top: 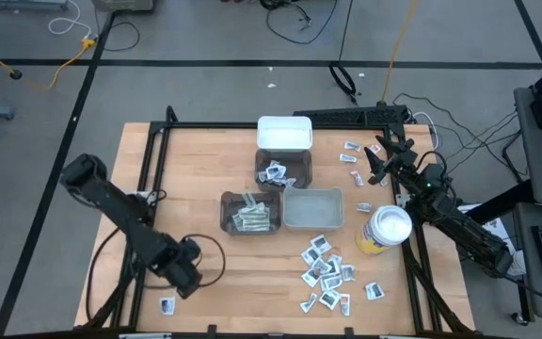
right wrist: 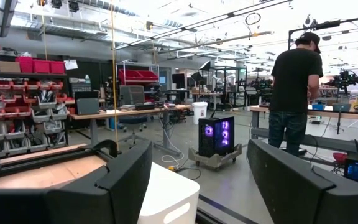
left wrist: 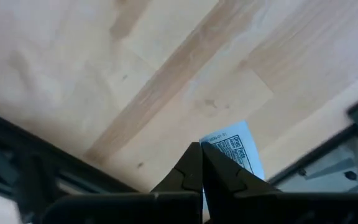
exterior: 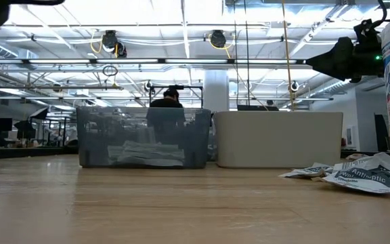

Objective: Pick & Place First Aid Supplies
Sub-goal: Put the white alcohol pad into the top black bin

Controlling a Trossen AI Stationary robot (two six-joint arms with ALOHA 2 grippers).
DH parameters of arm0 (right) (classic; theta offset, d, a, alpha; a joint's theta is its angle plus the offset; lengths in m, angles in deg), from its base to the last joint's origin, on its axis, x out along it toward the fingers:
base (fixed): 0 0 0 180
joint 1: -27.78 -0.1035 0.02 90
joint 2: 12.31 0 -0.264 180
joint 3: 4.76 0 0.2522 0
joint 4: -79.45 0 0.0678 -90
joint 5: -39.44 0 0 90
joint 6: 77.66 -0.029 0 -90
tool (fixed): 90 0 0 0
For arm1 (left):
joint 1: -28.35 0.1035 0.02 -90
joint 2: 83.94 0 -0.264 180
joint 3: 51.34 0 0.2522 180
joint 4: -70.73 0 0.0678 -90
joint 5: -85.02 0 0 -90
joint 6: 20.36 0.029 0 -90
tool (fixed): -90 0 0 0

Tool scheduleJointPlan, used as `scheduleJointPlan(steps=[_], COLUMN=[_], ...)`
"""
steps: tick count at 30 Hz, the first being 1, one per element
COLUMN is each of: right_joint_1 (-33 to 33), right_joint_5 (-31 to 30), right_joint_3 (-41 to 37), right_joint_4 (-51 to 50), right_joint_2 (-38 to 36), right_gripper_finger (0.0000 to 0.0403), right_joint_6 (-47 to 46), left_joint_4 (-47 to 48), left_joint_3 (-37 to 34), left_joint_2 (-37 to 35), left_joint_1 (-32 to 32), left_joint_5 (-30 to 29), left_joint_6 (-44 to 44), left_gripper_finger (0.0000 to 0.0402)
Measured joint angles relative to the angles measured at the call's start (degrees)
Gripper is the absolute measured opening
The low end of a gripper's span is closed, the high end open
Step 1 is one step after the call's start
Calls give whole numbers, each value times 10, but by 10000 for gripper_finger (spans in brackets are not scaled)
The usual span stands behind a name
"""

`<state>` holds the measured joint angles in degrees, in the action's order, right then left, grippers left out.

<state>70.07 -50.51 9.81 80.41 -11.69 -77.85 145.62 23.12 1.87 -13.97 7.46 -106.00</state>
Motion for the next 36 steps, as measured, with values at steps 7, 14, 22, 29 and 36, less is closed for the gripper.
scheduleJointPlan(steps=[7,14,22,29,36], right_joint_1=[0,0,0,0,0], right_joint_5=[0,0,0,0,0], right_joint_3=[0,0,0,0,0], right_joint_4=[0,0,0,0,0], right_joint_2=[0,0,0,0,0], right_gripper_finger=[263,263,263,263,263], right_joint_6=[0,0,0,0,0], left_joint_4=[71,133,199,288,289], left_joint_3=[37,111,263,437,597], left_joint_2=[-31,-1,105,231,350], left_joint_1=[65,188,372,510,584], left_joint_5=[-1,-4,-15,-30,-35], left_joint_6=[75,221,433,580,653], left_gripper_finger=[1,0,0,0,0])
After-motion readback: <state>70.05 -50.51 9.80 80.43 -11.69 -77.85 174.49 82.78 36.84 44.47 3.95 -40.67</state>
